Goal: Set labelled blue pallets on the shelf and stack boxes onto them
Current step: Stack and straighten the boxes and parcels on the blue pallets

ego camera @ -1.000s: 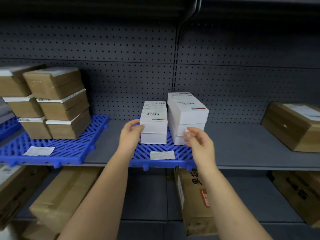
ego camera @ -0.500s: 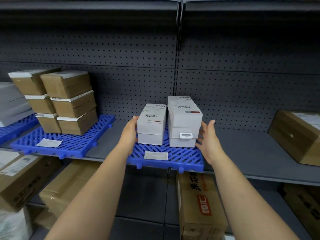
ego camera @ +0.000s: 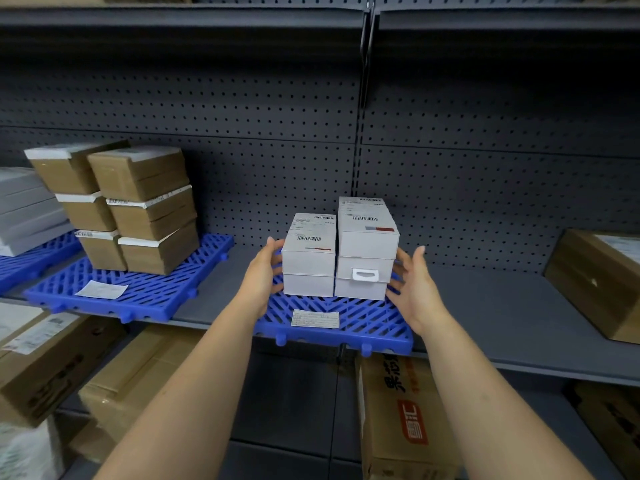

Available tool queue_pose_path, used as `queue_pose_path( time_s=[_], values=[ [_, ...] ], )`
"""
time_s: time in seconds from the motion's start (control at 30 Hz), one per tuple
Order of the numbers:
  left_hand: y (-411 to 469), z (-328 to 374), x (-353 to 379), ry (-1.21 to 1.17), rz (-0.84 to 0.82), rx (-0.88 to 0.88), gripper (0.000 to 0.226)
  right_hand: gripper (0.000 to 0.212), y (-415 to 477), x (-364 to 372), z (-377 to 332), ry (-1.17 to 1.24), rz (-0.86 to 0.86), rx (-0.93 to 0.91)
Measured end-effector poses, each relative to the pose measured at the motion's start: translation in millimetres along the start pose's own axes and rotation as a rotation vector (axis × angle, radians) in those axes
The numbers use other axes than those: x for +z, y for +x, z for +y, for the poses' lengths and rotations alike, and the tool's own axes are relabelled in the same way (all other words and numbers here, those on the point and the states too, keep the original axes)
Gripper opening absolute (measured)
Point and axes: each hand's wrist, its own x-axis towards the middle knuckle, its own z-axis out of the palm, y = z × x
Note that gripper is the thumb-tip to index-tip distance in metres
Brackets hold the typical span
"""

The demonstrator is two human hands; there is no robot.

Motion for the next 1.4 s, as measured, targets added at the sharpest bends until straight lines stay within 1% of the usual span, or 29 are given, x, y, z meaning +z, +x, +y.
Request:
queue_pose_path(
  time_s=[0.2, 0.43, 0.57, 0.7, 0.77, 0.9, 0.97, 1.03, 1.13, 1.2, 1.23, 1.27, 1.33, 1.37, 1.4],
  values=[
    [3.3, 1.4, -4.7, 0.002, -0.039, -0.011, 0.043, 0.066, 5.2, 3.8, 1.4, -0.007, -0.002, -0.007],
    [6.0, -3.6, -15.1, 0.013, -0.131, -0.015, 0.045, 0.056, -0.8, 8.4, 2.8, -0.037, 0.014, -0.014],
    [6.9, -5.0, -17.9, 0.009, -0.14, -0.003, 0.047, 0.063, -6.3, 6.4, 3.5, -0.048, 0.004, -0.021],
    [8.5, -5.0, -20.5, -0.002, -0.143, -0.01, 0.046, 0.063, -9.6, 6.4, 2.8, -0.044, -0.001, -0.022],
    [8.5, -5.6, -21.0, -0.004, -0.141, -0.014, 0.047, 0.06, -9.9, 7.5, 3.1, -0.049, 0.009, -0.018],
    [7.6, -4.4, -20.6, -0.013, -0.146, -0.022, 0.045, 0.043, -10.3, 13.8, -1.6, -0.089, 0.036, 0.001],
    [8.2, -3.2, -20.8, -0.016, -0.151, -0.033, 0.045, 0.039, -8.9, 17.0, -5.7, -0.111, 0.041, 0.009],
    [9.1, -1.7, -20.5, -0.001, -0.159, -0.04, 0.046, 0.041, -5.5, 17.8, -7.8, -0.144, 0.049, 0.008],
    [9.4, 3.0, -19.1, 0.025, -0.154, -0.053, 0.042, 0.05, -2.5, 17.6, -12.1, -0.183, 0.07, 0.033],
    [10.5, 8.7, -19.0, 0.066, -0.116, -0.058, 0.036, 0.059, 0.5, 16.1, -18.9, -0.225, 0.112, 0.036],
    [11.7, 13.1, -18.7, 0.111, -0.075, -0.04, 0.031, 0.062, 2.0, 16.6, -24.5, -0.26, 0.129, 0.016],
    [14.2, 18.4, -19.0, 0.161, -0.037, -0.004, 0.028, 0.058, 3.8, 18.3, -32.1, -0.304, 0.143, -0.037],
    [19.8, 35.9, -19.4, 0.274, -0.002, 0.111, 0.032, 0.037, 2.4, 29.7, -56.6, -0.398, 0.137, -0.171],
    [24.0, 46.7, -19.9, 0.349, -0.008, 0.176, 0.036, 0.037, 6.0, 34.7, -67.1, -0.477, 0.112, -0.238],
    [27.4, 60.8, -22.1, 0.452, -0.017, 0.24, 0.041, 0.042, 5.7, 42.6, -80.5, -0.587, 0.085, -0.292]
  ],
)
